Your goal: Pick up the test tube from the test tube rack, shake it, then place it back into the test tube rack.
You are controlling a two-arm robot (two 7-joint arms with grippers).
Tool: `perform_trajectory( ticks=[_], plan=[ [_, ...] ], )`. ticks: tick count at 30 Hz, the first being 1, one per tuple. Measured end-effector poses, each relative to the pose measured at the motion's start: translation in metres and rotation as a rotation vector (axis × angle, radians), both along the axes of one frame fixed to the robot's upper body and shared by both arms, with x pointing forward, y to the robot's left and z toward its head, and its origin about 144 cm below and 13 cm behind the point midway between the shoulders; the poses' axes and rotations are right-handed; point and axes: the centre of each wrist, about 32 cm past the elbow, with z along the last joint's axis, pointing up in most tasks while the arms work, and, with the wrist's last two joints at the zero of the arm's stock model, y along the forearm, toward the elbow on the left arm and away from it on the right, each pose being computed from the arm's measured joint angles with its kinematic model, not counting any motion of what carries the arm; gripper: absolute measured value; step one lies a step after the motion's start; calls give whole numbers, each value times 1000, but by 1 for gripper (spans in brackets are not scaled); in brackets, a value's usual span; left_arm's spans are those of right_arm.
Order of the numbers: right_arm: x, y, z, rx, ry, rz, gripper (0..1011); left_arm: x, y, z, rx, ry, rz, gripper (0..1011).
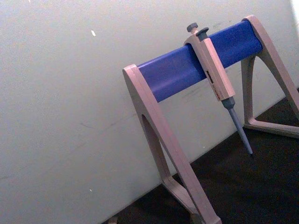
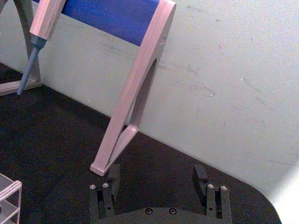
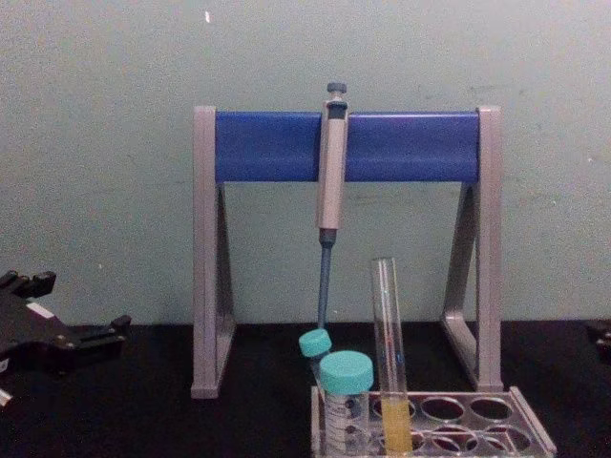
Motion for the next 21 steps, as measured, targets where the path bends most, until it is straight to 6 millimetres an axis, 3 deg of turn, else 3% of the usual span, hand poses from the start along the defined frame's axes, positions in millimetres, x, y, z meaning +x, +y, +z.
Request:
perform_trajectory(
  ticks=[21],
  plan=[
    [0,0,0,0,0,0,1000,0,0,0,0,0,0,1001]
  ],
)
